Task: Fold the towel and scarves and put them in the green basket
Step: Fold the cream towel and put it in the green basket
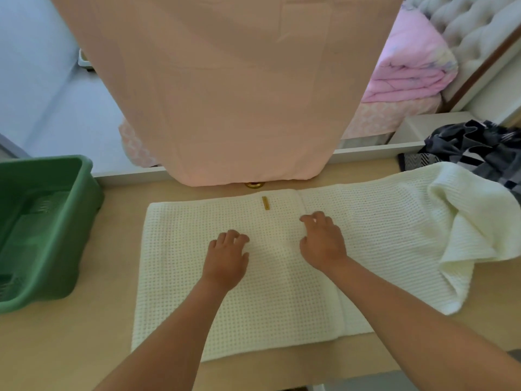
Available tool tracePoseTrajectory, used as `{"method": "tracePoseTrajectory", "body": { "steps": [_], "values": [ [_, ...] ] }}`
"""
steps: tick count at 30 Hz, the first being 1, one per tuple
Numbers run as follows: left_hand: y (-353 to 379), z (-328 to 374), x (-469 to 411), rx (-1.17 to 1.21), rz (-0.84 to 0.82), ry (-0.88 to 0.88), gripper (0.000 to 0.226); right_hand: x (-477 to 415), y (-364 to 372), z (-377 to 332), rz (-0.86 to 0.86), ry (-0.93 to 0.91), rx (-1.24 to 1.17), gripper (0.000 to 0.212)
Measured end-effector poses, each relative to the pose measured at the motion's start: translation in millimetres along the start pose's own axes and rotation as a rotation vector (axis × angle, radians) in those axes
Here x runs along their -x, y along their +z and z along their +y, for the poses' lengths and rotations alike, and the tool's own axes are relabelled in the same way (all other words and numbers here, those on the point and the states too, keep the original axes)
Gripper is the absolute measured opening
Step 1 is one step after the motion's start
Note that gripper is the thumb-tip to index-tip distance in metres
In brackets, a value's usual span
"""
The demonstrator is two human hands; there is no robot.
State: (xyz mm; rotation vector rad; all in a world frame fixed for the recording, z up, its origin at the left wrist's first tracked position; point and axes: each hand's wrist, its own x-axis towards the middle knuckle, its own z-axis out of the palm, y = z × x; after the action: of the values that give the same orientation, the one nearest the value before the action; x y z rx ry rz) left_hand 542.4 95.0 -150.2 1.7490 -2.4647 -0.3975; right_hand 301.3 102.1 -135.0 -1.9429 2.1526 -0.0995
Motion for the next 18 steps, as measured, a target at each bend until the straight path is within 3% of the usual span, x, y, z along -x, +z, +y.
{"method": "tracePoseTrajectory", "body": {
  "steps": [3,6,9,11,15,18],
  "values": [
    [-5,-27,-25,-0.035,-0.073,-0.056,0.058,-24,11,-18,-0.162,-0.158,0.039,0.059],
    [-2,-60,-38,-0.087,-0.357,-0.137,0.083,-37,34,-19,-0.352,-0.154,0.147,0.07],
    [2,-89,-38,-0.156,-0.488,-0.148,0.097,-41,46,-12,-0.313,-0.069,0.25,0.072],
    [1,-91,-39,-0.177,-0.441,-0.152,0.095,-37,50,-16,-0.221,0.019,0.22,0.071],
    [5,-70,-44,-0.023,-0.126,-0.031,0.078,-18,64,-30,-0.194,0.156,0.125,0.071],
    [16,-64,-37,0.077,-0.241,0.081,0.09,-13,71,-42,-0.193,0.198,0.138,0.07]
  ]
}}
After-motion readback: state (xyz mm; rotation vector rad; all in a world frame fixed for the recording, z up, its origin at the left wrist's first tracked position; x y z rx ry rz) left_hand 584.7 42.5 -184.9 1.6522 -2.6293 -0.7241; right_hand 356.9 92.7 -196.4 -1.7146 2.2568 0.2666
